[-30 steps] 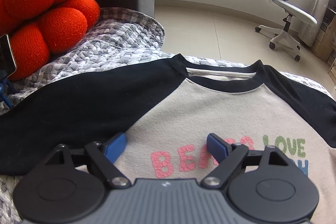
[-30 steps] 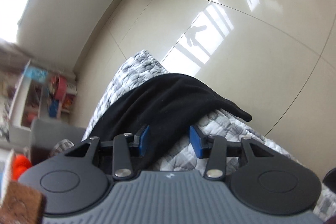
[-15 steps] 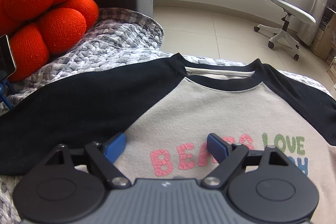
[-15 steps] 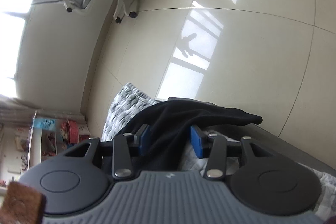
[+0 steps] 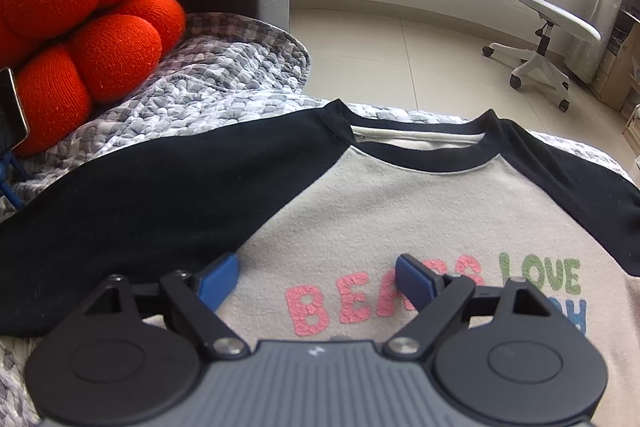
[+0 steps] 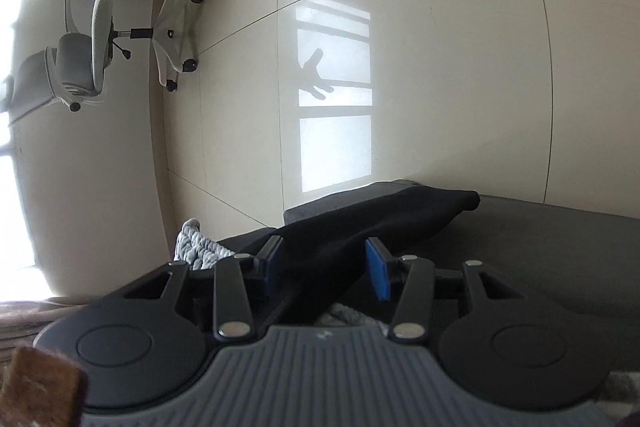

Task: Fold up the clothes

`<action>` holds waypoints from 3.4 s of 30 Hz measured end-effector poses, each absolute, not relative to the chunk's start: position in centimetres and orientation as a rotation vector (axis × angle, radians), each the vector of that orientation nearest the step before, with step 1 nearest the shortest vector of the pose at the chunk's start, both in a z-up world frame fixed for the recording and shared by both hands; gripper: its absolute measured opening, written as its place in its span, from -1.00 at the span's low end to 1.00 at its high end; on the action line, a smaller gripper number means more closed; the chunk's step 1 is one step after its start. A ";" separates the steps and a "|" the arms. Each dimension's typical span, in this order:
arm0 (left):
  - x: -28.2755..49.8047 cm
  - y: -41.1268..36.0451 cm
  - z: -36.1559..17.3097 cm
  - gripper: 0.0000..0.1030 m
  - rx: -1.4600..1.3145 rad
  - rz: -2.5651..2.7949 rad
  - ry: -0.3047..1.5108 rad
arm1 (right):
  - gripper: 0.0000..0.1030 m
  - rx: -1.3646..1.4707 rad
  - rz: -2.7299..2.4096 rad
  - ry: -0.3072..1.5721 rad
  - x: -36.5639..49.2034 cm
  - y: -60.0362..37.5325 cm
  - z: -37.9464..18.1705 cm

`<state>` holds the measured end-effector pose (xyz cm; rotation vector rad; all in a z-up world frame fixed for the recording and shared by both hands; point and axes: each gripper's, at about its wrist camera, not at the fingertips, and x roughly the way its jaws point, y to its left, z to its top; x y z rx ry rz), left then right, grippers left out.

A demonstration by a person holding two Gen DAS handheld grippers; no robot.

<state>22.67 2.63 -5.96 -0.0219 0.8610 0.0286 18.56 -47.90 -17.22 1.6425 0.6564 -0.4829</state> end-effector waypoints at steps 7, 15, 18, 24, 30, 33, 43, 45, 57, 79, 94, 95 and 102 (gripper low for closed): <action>22.8 2.3 -6.0 0.72 -0.009 0.033 0.860 | -0.84 1.547 -0.589 0.528 17.2 -47.7 -14.3; 22.7 2.9 -5.7 0.72 -0.051 0.023 0.866 | -0.85 1.272 -0.603 0.289 15.6 -46.2 -7.3; 22.6 3.2 -5.6 0.72 -0.069 0.018 0.869 | -0.85 1.255 -0.578 0.236 15.1 -45.5 -5.7; 22.6 4.0 -5.2 0.72 -0.121 0.014 0.871 | -0.85 1.189 -0.616 0.303 16.6 -45.0 -6.5; 22.5 4.9 -4.8 0.71 -0.177 0.010 0.872 | -0.85 0.749 -0.509 0.203 18.5 -39.5 -0.6; 22.4 5.7 -4.3 0.71 -0.225 0.005 0.863 | -0.85 0.339 -0.305 0.151 19.0 -31.1 2.4; 22.3 10.2 -3.3 0.71 -0.380 0.071 0.820 | -0.93 -0.639 0.487 0.421 15.3 -8.6 -7.0; 22.3 10.8 -3.3 0.71 -0.397 0.074 0.820 | -0.87 -0.628 0.534 0.464 15.2 -8.5 -7.2; 22.4 10.8 -3.1 0.71 -0.436 0.039 0.799 | 0.02 -0.453 0.516 0.550 18.0 -11.3 -5.8; 22.2 12.3 -3.4 0.71 -0.517 -0.001 0.830 | 0.01 -0.015 0.657 0.707 21.4 -10.9 -5.2; 22.1 12.9 -3.3 0.71 -0.552 -0.049 0.840 | 0.01 -0.393 0.984 0.719 15.2 -4.8 -5.7; 22.1 12.6 -3.3 0.70 -0.542 -0.061 0.838 | 0.01 -0.377 0.971 0.712 15.3 -5.1 -5.5; 22.5 10.4 -3.9 0.23 -0.466 -0.122 0.867 | 0.01 -0.329 0.806 0.676 16.3 -7.2 -4.6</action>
